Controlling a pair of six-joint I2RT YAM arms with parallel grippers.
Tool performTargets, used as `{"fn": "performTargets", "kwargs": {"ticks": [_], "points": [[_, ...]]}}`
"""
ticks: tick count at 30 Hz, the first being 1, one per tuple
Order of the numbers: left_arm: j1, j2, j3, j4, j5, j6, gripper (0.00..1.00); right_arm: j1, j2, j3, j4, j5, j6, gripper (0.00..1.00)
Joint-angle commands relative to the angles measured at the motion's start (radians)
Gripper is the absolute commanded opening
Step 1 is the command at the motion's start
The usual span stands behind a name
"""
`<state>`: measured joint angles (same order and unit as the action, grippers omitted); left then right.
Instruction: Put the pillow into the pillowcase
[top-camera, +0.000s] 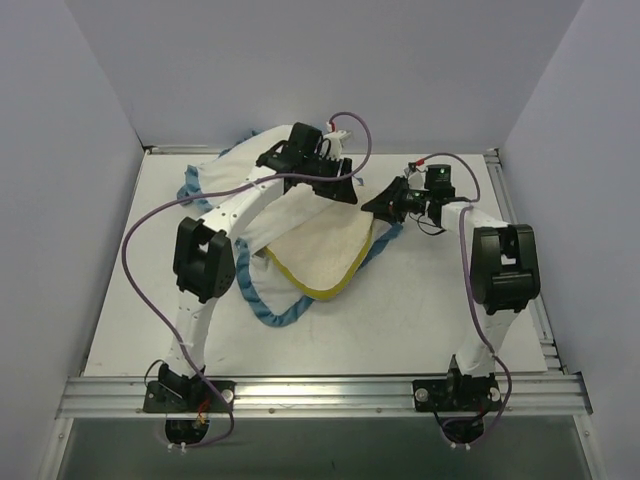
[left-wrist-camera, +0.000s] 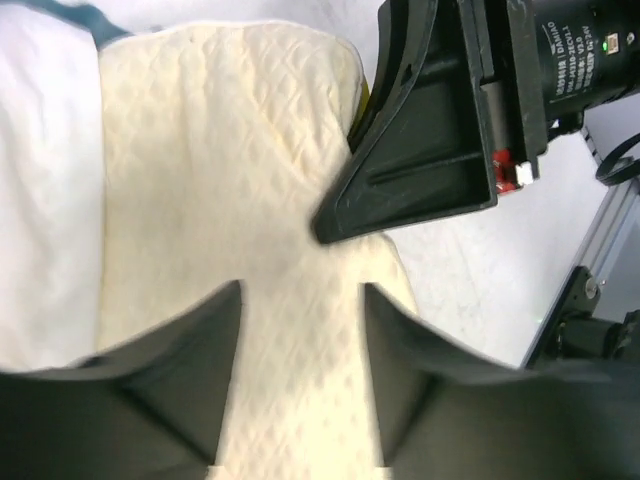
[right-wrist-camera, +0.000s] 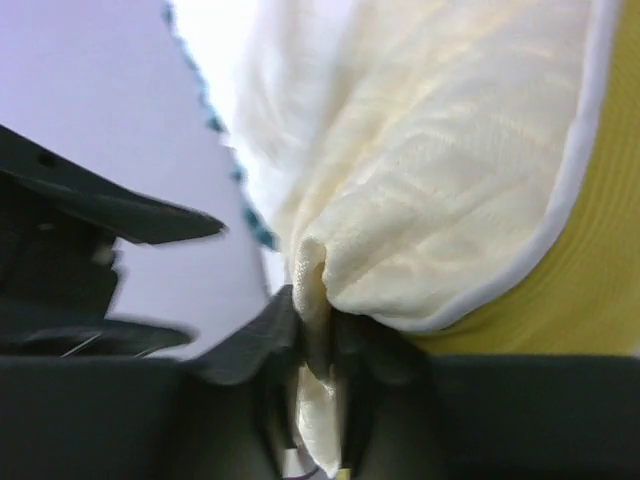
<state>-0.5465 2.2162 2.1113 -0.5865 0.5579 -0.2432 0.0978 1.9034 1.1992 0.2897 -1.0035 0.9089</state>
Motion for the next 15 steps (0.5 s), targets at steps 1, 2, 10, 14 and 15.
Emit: {"fn": "performTargets", "kwargs": {"ticks": [1, 2, 10, 14, 15], "points": [[0.068, -0.087, 0.007, -0.073, -0.032, 0.071, 0.64, -0.023, 0.017, 0.03, -0.174, 0.152, -0.206, 0.28], [0.092, -0.105, -0.003, -0.096, -0.032, 0.093, 0.66, -0.03, 0.016, 0.034, -0.263, 0.186, -0.223, 0.42], [0.345, -0.433, -0.437, -0.447, -0.147, 0.53, 0.74, 0.011, -0.208, -0.154, -0.621, 0.125, -0.286, 0.94], [0.326, -0.559, -0.67, -0.519, -0.151, 0.677, 0.87, 0.121, -0.238, -0.263, -0.548, 0.065, -0.256, 0.94], [0.309, -0.582, -0.716, -0.516, -0.161, 0.689, 0.89, 0.158, -0.227, -0.257, -0.523, 0.053, -0.233, 0.94]]}}
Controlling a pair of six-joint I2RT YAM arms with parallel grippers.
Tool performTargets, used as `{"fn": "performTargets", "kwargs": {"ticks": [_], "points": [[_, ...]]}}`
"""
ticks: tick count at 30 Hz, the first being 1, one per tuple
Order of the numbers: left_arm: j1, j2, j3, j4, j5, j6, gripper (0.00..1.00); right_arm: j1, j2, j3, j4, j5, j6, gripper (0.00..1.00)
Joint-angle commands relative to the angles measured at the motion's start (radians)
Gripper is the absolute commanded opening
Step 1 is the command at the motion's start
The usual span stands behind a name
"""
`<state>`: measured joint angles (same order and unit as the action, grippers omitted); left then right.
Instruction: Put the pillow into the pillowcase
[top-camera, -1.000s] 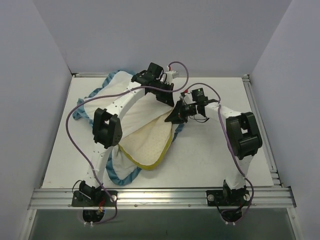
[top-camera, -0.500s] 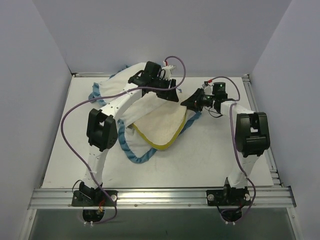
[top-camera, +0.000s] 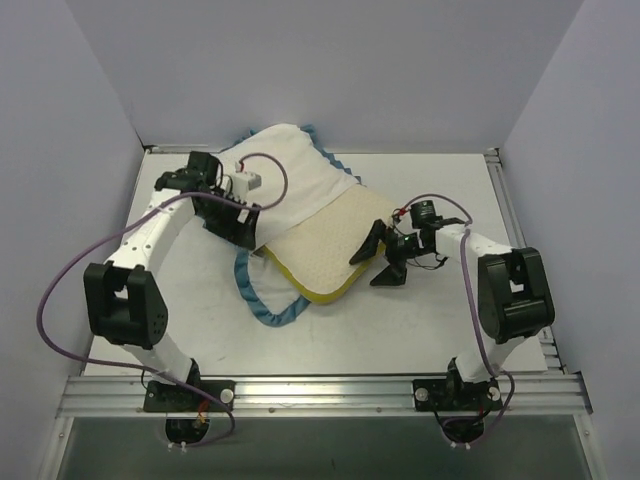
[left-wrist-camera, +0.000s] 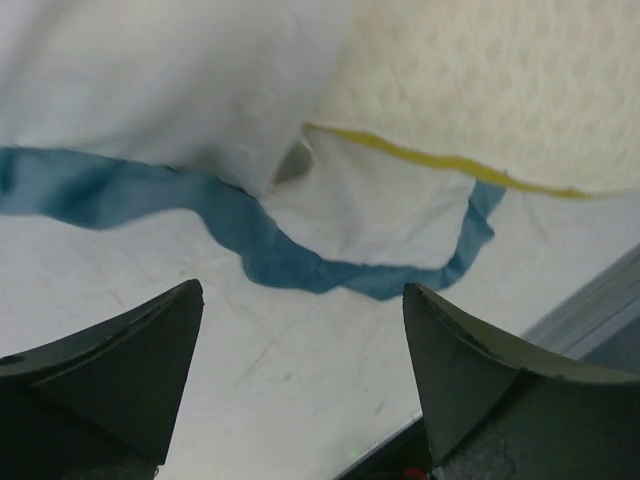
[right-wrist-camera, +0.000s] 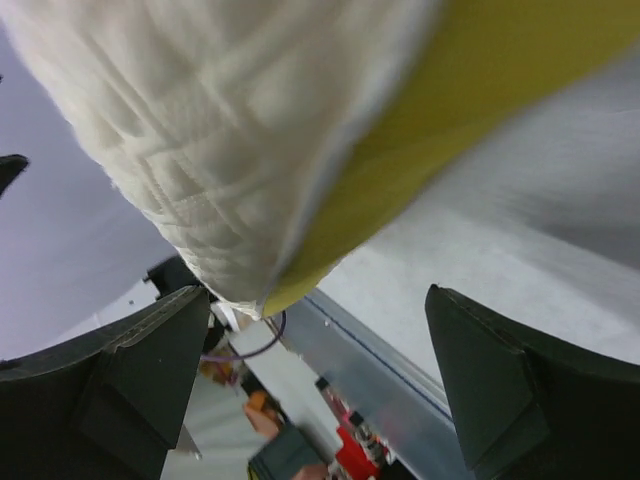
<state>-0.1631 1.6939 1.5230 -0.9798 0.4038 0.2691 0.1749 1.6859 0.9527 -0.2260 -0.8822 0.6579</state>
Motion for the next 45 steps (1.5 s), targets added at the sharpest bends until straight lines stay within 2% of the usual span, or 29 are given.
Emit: {"fn": "performTargets", "kwargs": {"ticks": [1, 2, 4, 6, 7, 8, 9, 10, 11, 12, 13, 14, 16, 19, 22, 23, 24, 26, 27, 30, 31, 32, 35, 36, 38, 39, 40, 41, 45], "points": [[-0.091, -0.069, -0.164, -0.116, -0.01, 0.176, 0.9, 0.098, 0.032, 0.001, 0.02, -0.09, 0.037, 0.93], [-0.131, -0.069, -0.234, -0.105, -0.043, 0.168, 0.97, 0.112, 0.056, 0.02, 0.054, -0.093, 0.06, 0.93], [-0.164, -0.063, -0.291, -0.045, -0.062, 0.133, 0.97, 0.135, 0.124, 0.053, 0.112, -0.106, 0.103, 0.88], [-0.193, -0.042, -0.363, 0.034, -0.103, 0.095, 0.97, 0.144, 0.161, 0.047, 0.308, -0.127, 0.252, 0.78], [-0.199, -0.028, -0.38, 0.056, -0.106, 0.09, 0.95, 0.144, 0.185, 0.026, 0.389, -0.132, 0.317, 0.61], [-0.213, -0.004, -0.392, 0.078, -0.102, 0.087, 0.92, 0.149, 0.196, 0.015, 0.554, -0.132, 0.377, 0.52], [-0.225, 0.006, -0.411, 0.116, -0.097, 0.093, 0.85, 0.152, 0.214, 0.003, 0.639, -0.133, 0.514, 0.35], [-0.239, 0.013, -0.414, 0.13, -0.079, 0.104, 0.71, 0.169, 0.224, -0.02, 0.737, -0.136, 0.59, 0.28], [-0.254, 0.022, -0.417, 0.142, -0.036, 0.12, 0.6, 0.176, 0.233, -0.029, 0.939, -0.138, 0.661, 0.22], [-0.292, 0.023, -0.409, 0.148, 0.048, 0.152, 0.48, 0.185, 0.25, -0.037, 1.035, -0.136, 0.754, 0.07], [-0.309, 0.018, -0.402, 0.147, 0.113, 0.166, 0.29, 0.196, 0.255, -0.031, 1.11, -0.13, 0.869, 0.01], [-0.331, -0.014, -0.396, 0.145, 0.174, 0.183, 0.22, 0.213, 0.259, -0.02, 1.192, -0.124, 0.909, 0.0], [-0.397, -0.065, -0.38, 0.15, 0.278, 0.251, 0.0, 0.233, 0.25, 0.012, 1.212, -0.098, 0.985, 0.0], [-0.476, -0.161, -0.359, 0.161, 0.322, 0.343, 0.0, 0.261, 0.255, 0.081, 1.267, -0.045, 1.061, 0.0], [-0.51, -0.22, -0.339, 0.161, 0.329, 0.358, 0.0, 0.281, 0.265, 0.121, 1.252, -0.011, 1.068, 0.0], [-0.509, -0.244, -0.319, 0.161, 0.305, 0.319, 0.04, 0.282, 0.27, 0.115, 1.223, -0.015, 1.039, 0.0], [-0.503, -0.26, -0.311, 0.161, 0.284, 0.297, 0.14, 0.282, 0.268, 0.1, 1.208, -0.015, 1.025, 0.0], [-0.497, -0.336, -0.307, 0.19, 0.166, 0.253, 0.42, 0.279, 0.256, 0.061, 1.158, -0.012, 0.978, 0.0], [-0.497, -0.368, -0.314, 0.216, 0.1, 0.243, 0.64, 0.279, 0.239, 0.04, 1.128, -0.017, 0.906, 0.0], [-0.487, -0.444, -0.351, 0.297, -0.115, 0.251, 0.85, 0.279, 0.221, 0.021, 1.047, -0.029, 0.795, 0.0], [-0.481, -0.444, -0.35, 0.288, -0.146, 0.262, 0.86, 0.276, 0.219, 0.02, 1.041, -0.032, 0.781, 0.0], [-0.428, -0.439, -0.343, 0.247, -0.152, 0.275, 0.86, 0.27, 0.218, 0.015, 1.022, -0.04, 0.77, 0.0], [-0.314, -0.431, -0.36, 0.176, -0.068, 0.315, 0.87, 0.235, 0.195, 0.0, 1.002, -0.041, 0.747, 0.0], [-0.267, -0.428, -0.38, 0.153, -0.06, 0.391, 0.87, 0.221, 0.186, 0.0, 1.004, -0.05, 0.749, 0.0], [-0.25, -0.424, -0.464, 0.139, -0.057, 0.5, 0.89, 0.18, 0.178, 0.009, 1.001, -0.058, 0.755, 0.0], [-0.25, -0.419, -0.492, 0.144, -0.054, 0.609, 0.9, 0.166, 0.175, 0.015, 1.007, -0.072, 0.763, 0.0], [-0.251, -0.41, -0.539, 0.145, -0.037, 0.649, 0.91, 0.157, 0.175, 0.021, 1.007, -0.077, 0.764, 0.0], [-0.251, -0.381, -0.553, 0.153, -0.027, 0.677, 0.97, 0.146, 0.175, 0.037, 1.004, -0.081, 0.769, 0.0], [-0.253, -0.281, -0.6, 0.249, -0.008, 0.765, 0.97, 0.129, 0.19, 0.06, 0.99, -0.121, 0.766, 0.0]]}}
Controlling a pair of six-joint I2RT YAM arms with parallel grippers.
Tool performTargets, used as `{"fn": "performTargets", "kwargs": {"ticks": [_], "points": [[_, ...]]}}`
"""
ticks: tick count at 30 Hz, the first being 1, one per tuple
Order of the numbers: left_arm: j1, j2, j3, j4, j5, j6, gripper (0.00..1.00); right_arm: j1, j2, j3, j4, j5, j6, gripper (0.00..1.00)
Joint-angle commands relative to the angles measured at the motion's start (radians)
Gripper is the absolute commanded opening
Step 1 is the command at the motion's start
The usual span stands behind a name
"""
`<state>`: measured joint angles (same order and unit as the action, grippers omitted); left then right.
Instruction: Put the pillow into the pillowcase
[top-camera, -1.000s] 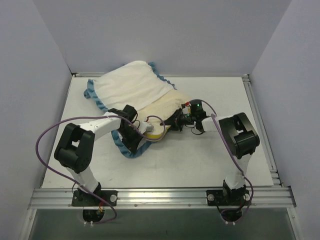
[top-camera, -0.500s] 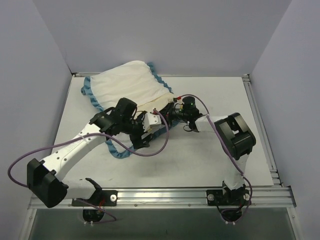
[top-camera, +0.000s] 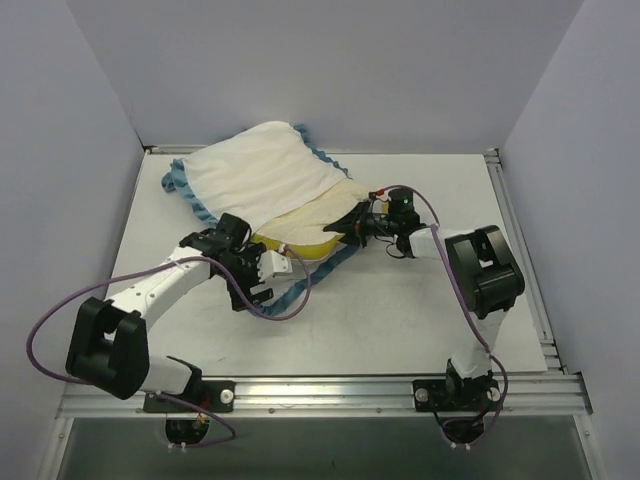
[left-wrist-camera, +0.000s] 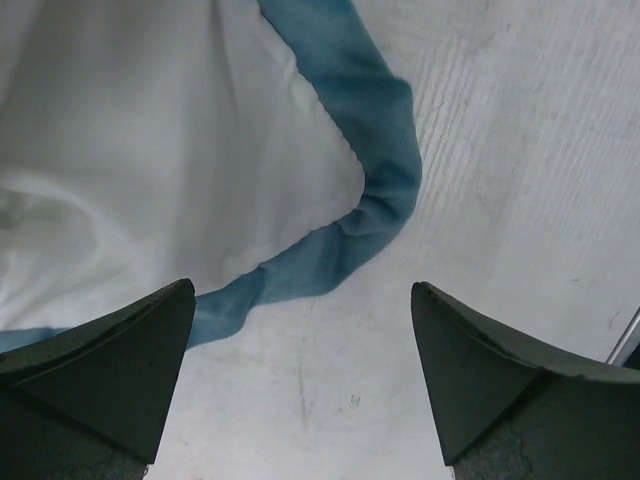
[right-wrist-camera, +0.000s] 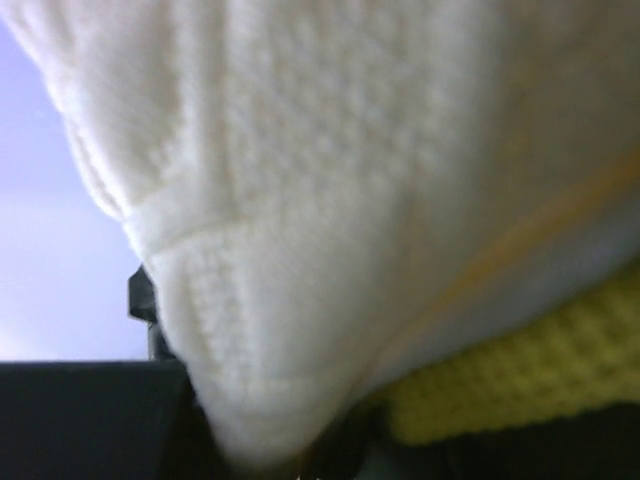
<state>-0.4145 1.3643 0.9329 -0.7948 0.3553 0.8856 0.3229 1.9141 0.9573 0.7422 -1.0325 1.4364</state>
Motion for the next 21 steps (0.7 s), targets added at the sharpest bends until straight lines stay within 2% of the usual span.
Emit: {"fn": "performTargets", "kwargs": {"ticks": [1, 7, 9, 10, 12, 13, 14, 15, 17, 21], "points": [[-0.006, 0.073, -0.014, 0.09, 0.037, 0.157, 0.97, -0.019, -0.036, 0.054, 0.02, 0.016, -0.016, 0.0], [-0.061, 0.223, -0.035, 0.302, -0.004, 0.179, 0.97, -0.016, -0.044, 0.017, 0.014, -0.011, -0.019, 0.0], [-0.093, 0.257, -0.075, 0.332, -0.003, 0.258, 0.97, -0.016, -0.046, 0.012, 0.019, -0.014, -0.011, 0.0], [-0.107, 0.266, -0.088, 0.332, -0.003, 0.292, 0.94, -0.015, -0.044, 0.009, 0.046, -0.017, 0.004, 0.0], [-0.154, 0.282, -0.088, 0.298, 0.032, 0.361, 0.69, -0.012, -0.043, 0.008, 0.069, -0.02, 0.028, 0.0], [-0.177, 0.286, -0.066, 0.269, 0.048, 0.371, 0.34, -0.008, -0.04, 0.006, 0.088, -0.018, 0.047, 0.0], [-0.202, 0.292, -0.042, 0.196, 0.059, 0.38, 0.14, 0.005, -0.04, 0.008, 0.109, -0.017, 0.064, 0.0], [-0.255, 0.28, -0.007, 0.184, 0.071, 0.362, 0.0, 0.011, -0.033, 0.011, 0.124, -0.02, 0.077, 0.0], [-0.293, 0.234, 0.044, 0.123, 0.17, 0.32, 0.0, 0.042, -0.021, 0.029, 0.169, -0.017, 0.128, 0.0], [-0.452, 0.203, 0.246, -0.033, 0.332, 0.241, 0.0, 0.109, 0.032, 0.086, 0.259, 0.041, 0.245, 0.0]]}}
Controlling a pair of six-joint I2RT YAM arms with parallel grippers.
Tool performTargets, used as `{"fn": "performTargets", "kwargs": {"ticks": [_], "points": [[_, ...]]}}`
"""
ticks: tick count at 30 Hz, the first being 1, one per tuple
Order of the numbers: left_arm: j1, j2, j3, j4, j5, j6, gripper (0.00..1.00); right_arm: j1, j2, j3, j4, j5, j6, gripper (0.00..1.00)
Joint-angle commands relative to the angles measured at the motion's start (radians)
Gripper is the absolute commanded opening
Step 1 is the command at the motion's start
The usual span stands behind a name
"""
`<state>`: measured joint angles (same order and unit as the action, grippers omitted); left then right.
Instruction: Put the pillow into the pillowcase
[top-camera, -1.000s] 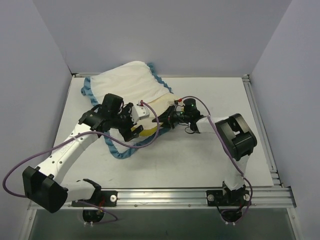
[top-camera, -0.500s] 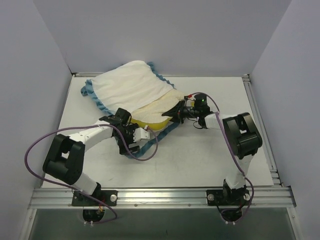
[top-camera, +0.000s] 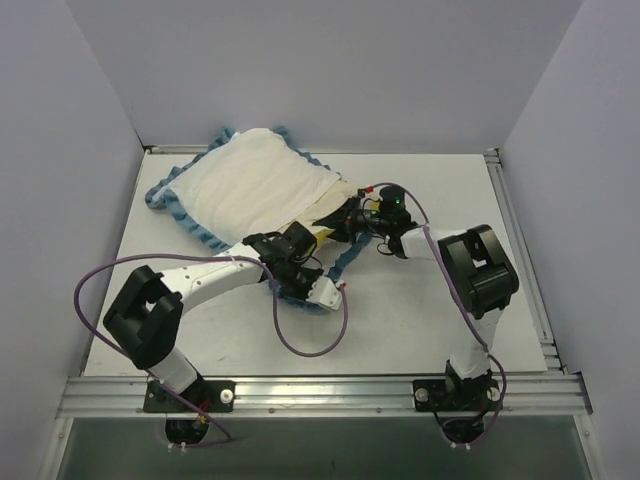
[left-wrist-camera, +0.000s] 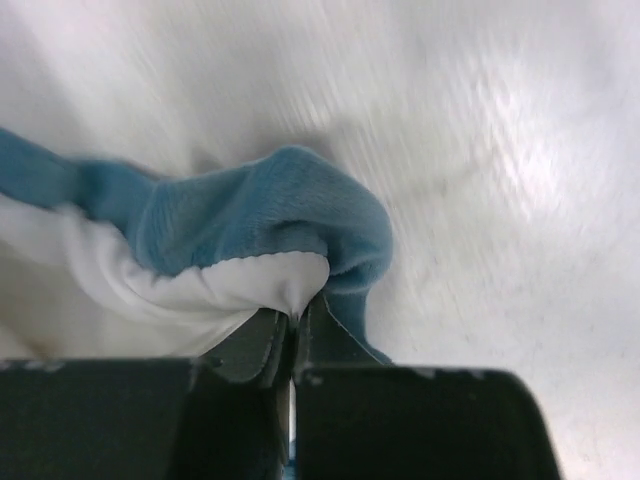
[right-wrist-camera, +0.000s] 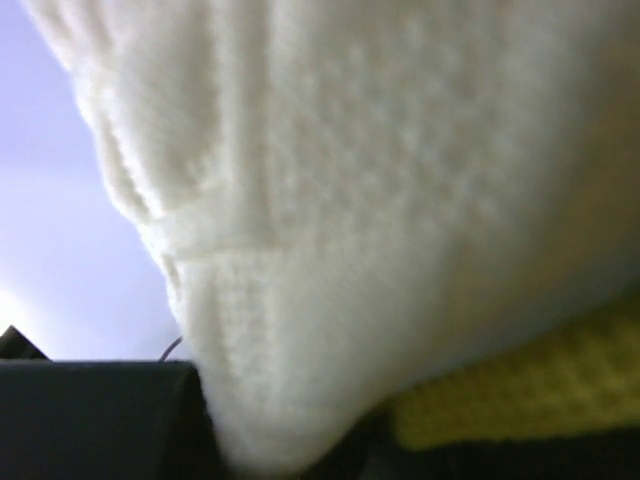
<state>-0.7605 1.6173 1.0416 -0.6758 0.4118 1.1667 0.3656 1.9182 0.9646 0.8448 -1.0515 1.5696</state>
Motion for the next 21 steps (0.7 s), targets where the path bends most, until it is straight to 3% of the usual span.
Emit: {"fn": "performTargets", "kwargs": {"ticks": [1, 4, 6, 9, 11, 12, 13, 15, 16, 17, 19, 21], "points": [[-0.126, -0.066, 0.177, -0.157, 0.316, -0.064, 0.0, 0.084, 0.042, 0.095, 0.139, 0.067, 0.11, 0.0], [-0.163, -0.098, 0.199, -0.157, 0.344, -0.128, 0.0, 0.145, 0.126, 0.132, -0.04, 0.071, -0.02, 0.0], [-0.168, -0.114, 0.199, -0.157, 0.36, -0.151, 0.0, 0.162, 0.212, 0.144, -0.175, 0.085, -0.21, 0.0], [-0.163, -0.157, 0.164, -0.16, 0.349, -0.159, 0.0, 0.144, 0.32, 0.16, -0.445, 0.111, -0.426, 0.0], [-0.163, -0.2, 0.143, -0.165, 0.343, -0.157, 0.0, 0.136, 0.355, 0.172, -0.531, 0.123, -0.54, 0.0], [-0.165, -0.212, 0.126, -0.163, 0.332, -0.162, 0.0, 0.13, 0.36, 0.193, -0.67, 0.131, -0.647, 0.0], [-0.165, -0.232, 0.121, -0.163, 0.323, -0.197, 0.04, 0.128, 0.36, 0.188, -0.685, 0.13, -0.686, 0.0], [-0.154, -0.246, 0.147, -0.153, 0.288, -0.281, 0.24, 0.13, 0.331, 0.189, -0.798, 0.142, -0.771, 0.0], [-0.142, -0.257, 0.164, -0.143, 0.277, -0.397, 0.46, 0.131, 0.318, 0.172, -0.818, 0.143, -0.833, 0.0], [-0.126, -0.263, 0.181, -0.131, 0.271, -0.468, 0.58, 0.131, 0.296, 0.163, -0.835, 0.146, -0.85, 0.04], [-0.024, -0.28, 0.233, -0.079, 0.249, -0.687, 0.73, 0.131, 0.268, 0.142, -0.885, 0.148, -0.896, 0.08], [0.073, -0.283, 0.262, -0.064, 0.197, -0.794, 0.78, 0.122, 0.216, 0.131, -0.917, 0.143, -0.918, 0.16]]}}
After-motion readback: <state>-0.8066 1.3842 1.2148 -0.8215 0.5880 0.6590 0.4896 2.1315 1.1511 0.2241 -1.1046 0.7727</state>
